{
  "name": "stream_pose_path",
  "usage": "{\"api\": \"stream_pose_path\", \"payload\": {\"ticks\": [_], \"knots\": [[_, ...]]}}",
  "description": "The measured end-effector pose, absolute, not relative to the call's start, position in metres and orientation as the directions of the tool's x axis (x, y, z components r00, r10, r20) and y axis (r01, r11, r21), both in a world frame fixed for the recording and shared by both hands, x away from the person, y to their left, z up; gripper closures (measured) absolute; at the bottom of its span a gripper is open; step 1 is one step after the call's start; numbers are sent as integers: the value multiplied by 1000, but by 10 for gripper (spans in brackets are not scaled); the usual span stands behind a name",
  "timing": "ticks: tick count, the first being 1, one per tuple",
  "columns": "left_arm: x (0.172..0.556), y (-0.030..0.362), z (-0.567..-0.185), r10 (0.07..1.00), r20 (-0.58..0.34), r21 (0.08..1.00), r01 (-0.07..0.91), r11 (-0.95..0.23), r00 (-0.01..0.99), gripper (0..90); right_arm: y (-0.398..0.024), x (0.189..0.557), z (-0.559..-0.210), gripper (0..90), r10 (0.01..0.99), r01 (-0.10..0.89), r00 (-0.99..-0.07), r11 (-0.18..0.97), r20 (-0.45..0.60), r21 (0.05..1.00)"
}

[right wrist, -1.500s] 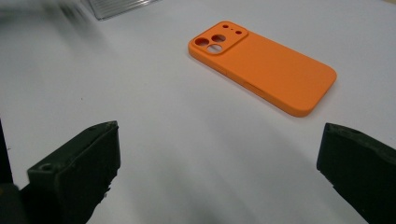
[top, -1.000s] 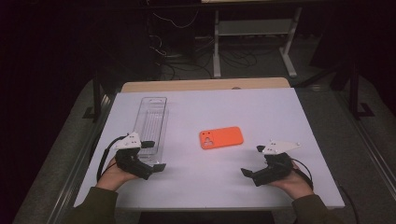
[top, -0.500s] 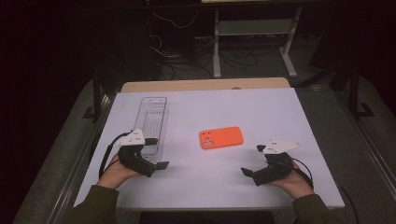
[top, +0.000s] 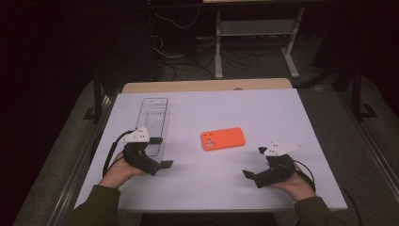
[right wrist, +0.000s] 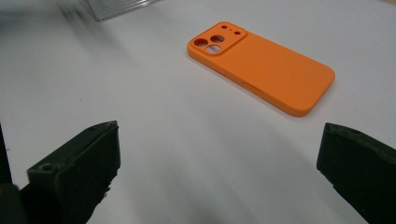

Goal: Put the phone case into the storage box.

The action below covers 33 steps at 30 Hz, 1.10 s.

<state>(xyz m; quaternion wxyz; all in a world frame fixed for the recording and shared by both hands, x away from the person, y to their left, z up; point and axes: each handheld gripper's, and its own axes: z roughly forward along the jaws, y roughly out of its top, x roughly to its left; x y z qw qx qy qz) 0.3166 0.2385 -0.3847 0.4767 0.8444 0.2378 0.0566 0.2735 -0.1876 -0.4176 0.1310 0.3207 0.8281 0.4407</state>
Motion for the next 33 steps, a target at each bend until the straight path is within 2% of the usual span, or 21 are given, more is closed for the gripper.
{"api": "stream_pose_path", "payload": {"ticks": [33], "knots": [[335, 209, -375, 412, -133, 845, 320, -428, 902, 0, -187, 274, -419, 0, 650, 418, -757, 403, 68, 814]]}}
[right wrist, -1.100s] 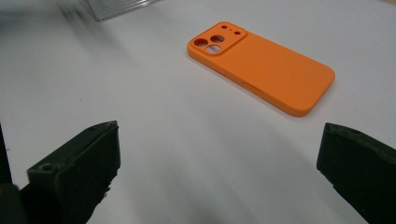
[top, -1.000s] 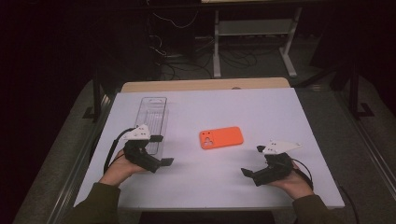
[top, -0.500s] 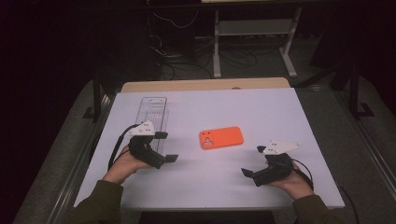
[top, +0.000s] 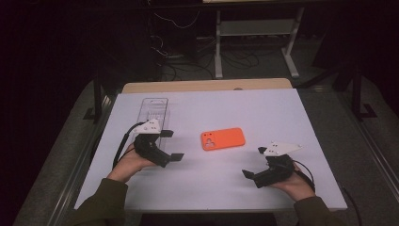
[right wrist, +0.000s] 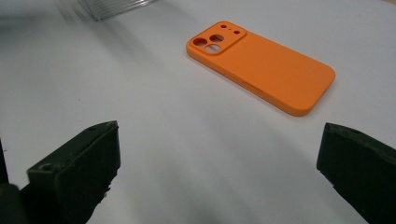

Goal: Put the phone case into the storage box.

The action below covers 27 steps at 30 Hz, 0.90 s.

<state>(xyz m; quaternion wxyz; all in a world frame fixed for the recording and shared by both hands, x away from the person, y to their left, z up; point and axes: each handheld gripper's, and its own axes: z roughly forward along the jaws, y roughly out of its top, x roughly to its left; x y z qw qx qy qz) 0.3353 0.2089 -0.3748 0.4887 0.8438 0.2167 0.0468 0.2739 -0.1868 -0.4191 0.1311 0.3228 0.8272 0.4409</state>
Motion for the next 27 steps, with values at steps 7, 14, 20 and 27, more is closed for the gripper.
{"api": "stream_pose_path", "payload": {"ticks": [7, 14, 20, 27], "knots": [[339, 201, -374, 400, -134, 840, 318, -439, 907, 0, -187, 274, -419, 0, 649, 416, -758, 403, 66, 815], [345, 189, -371, 383, -130, 843, 305, -444, 915, 0, -188, 275, -419, 0, 652, 418, -755, 398, 69, 816], [351, 179, -370, 377, -129, 838, 304, -452, 917, 0, -188, 274, -419, 0, 653, 418, -754, 394, 70, 819], [356, 170, -367, 362, -129, 840, 296, -454, 923, 0, -188, 274, -419, 0, 653, 417, -754, 394, 70, 819]]}}
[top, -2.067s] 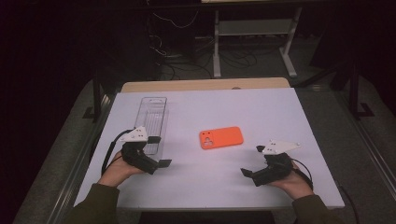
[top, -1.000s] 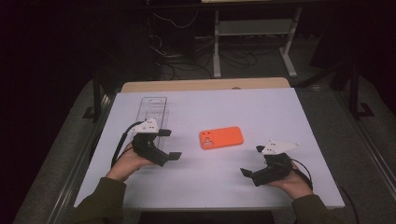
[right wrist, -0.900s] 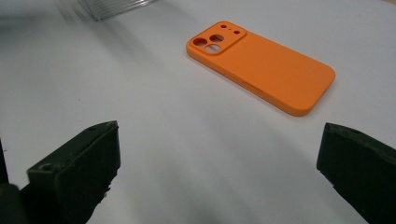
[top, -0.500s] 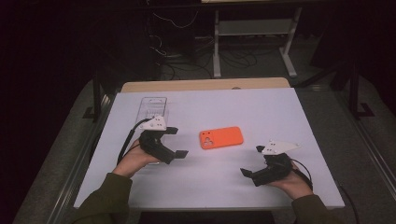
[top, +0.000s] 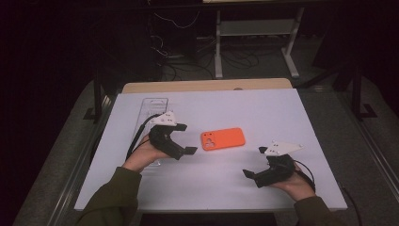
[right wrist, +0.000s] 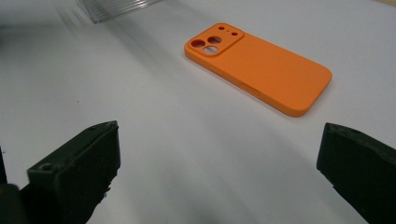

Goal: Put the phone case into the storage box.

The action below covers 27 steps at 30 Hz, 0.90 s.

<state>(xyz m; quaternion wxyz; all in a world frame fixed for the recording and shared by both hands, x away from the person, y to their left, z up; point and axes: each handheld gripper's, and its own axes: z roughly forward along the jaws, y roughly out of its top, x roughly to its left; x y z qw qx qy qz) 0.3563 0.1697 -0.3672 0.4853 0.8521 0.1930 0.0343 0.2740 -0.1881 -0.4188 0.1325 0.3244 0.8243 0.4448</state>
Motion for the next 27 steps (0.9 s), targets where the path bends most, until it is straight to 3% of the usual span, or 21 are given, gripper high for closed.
{"api": "stream_pose_path", "payload": {"ticks": [27], "knots": [[379, 126, -360, 320, -107, 843, 257, -472, 941, 0, -188, 274, -419, 0, 652, 417, -755, 394, 70, 819]]}}
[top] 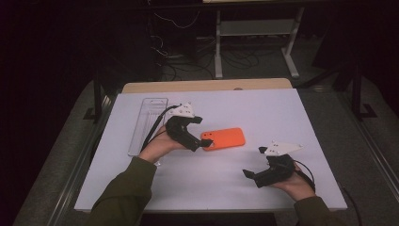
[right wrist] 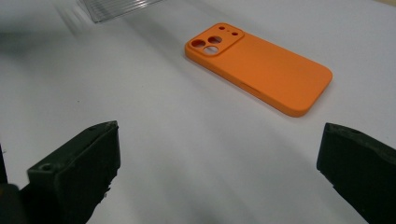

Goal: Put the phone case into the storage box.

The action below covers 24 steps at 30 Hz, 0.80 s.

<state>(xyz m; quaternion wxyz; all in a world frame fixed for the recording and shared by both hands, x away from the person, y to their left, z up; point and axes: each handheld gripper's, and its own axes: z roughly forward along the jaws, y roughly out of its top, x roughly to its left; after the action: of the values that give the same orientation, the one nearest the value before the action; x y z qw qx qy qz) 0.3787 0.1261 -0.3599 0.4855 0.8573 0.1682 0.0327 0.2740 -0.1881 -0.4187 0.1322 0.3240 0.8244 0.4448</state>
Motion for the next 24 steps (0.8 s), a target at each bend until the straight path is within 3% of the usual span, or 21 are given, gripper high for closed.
{"api": "stream_pose_path", "payload": {"ticks": [24], "knots": [[398, 95, -354, 287, -90, 848, 225, -481, 954, 0, -189, 274, -418, 0, 653, 418, -754, 392, 73, 819]]}}
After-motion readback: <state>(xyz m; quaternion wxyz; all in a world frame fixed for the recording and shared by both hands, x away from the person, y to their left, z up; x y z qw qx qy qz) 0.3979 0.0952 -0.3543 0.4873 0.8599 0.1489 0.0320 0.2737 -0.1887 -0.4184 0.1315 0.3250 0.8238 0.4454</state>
